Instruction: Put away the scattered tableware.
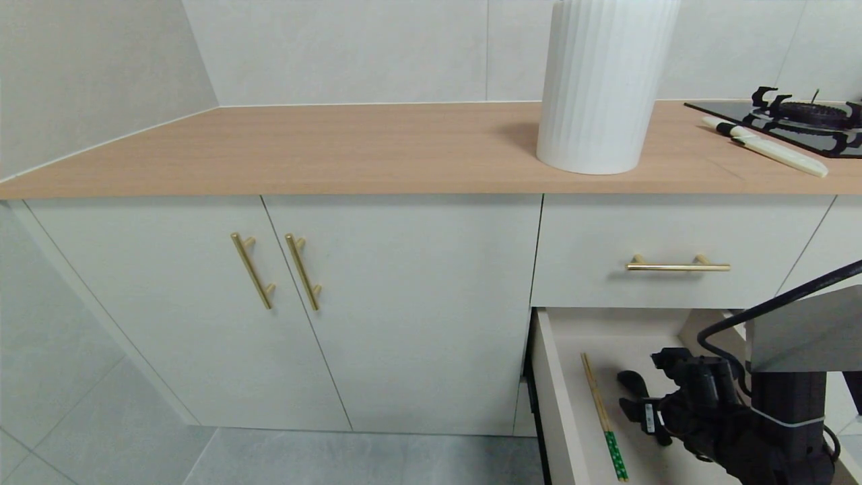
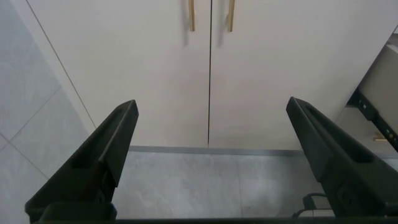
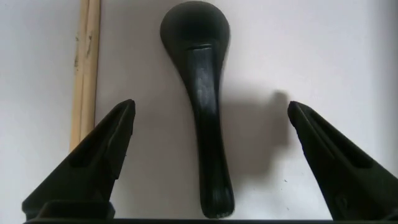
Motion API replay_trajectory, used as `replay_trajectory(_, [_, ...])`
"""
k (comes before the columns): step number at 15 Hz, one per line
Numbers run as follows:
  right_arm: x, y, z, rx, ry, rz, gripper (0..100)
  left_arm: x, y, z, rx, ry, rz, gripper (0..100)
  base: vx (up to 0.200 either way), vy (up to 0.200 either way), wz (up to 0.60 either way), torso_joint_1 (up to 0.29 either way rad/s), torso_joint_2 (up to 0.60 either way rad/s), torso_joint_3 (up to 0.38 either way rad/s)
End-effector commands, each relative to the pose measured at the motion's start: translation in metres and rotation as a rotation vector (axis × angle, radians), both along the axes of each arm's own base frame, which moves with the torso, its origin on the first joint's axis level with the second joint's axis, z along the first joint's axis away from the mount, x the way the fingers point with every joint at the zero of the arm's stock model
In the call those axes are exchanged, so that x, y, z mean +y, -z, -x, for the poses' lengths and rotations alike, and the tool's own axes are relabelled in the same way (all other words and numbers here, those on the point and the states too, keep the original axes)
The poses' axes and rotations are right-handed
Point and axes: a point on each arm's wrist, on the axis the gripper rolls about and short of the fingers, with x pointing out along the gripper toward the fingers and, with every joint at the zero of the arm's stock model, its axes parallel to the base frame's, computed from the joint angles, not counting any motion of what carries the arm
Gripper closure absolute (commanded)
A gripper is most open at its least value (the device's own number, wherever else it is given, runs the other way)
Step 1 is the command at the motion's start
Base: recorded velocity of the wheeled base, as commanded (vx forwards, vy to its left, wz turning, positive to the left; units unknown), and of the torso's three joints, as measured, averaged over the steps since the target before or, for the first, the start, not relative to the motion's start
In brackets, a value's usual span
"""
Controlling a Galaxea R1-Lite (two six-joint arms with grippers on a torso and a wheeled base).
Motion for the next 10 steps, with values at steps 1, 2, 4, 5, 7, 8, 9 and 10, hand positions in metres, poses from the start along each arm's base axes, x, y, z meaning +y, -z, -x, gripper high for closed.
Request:
replay_trajectory(1, [-0.001, -0.038, 0.006, -0.092, 0.001, -0.014, 0, 0.0, 0.0, 0.0, 0.0, -0.001, 0.0, 0, 0.0, 0.0, 0.0, 0.0, 0.0, 0.0])
replay_trajectory(2, [-0.002, -0.068, 0.012, -0.142, -0.001, -0.022, 0, 0.0, 0.0, 0.0, 0.0, -0.001, 0.0, 0, 0.0, 0.0, 0.0, 0.0, 0.0, 0.0])
replay_trajectory(4, [-0.003, -0.106, 0.025, -0.161, -0.01, -0.032, 0, 0.0, 0.0, 0.0, -0.002, -0.001, 0.0, 0, 0.0, 0.0, 0.0, 0.0, 0.0, 0.0])
replay_trajectory(5, [-0.004, -0.121, 0.032, -0.153, -0.014, -0.032, 0, 0.0, 0.0, 0.0, -0.002, -0.001, 0.0, 0, 0.0, 0.0, 0.0, 0.0, 0.0, 0.0])
replay_trajectory(7, [-0.004, -0.151, 0.045, -0.119, -0.027, -0.03, 0, 0.0, 0.0, 0.0, -0.002, -0.001, 0.0, 0, 0.0, 0.0, 0.0, 0.0, 0.0, 0.0])
replay_trajectory(8, [-0.001, -0.166, 0.053, -0.104, -0.053, -0.037, 0, 0.0, 0.0, 0.0, 0.0, -0.001, 0.0, 0, 0.0, 0.0, 0.0, 0.0, 0.0, 0.0])
replay_trajectory(9, [-0.001, -0.176, 0.062, -0.082, -0.07, -0.042, 0, 0.0, 0.0, 0.0, -0.002, -0.001, 0.0, 0, 0.0, 0.0, 0.0, 0.0, 0.0, 0.0])
replay_trajectory(10, [0.001, -0.186, 0.07, -0.067, -0.096, -0.05, 0, 0.0, 0.0, 0.0, 0.0, -0.001, 0.0, 0, -0.2, 0.0, 0.0, -0.002, 0.01, 0.007])
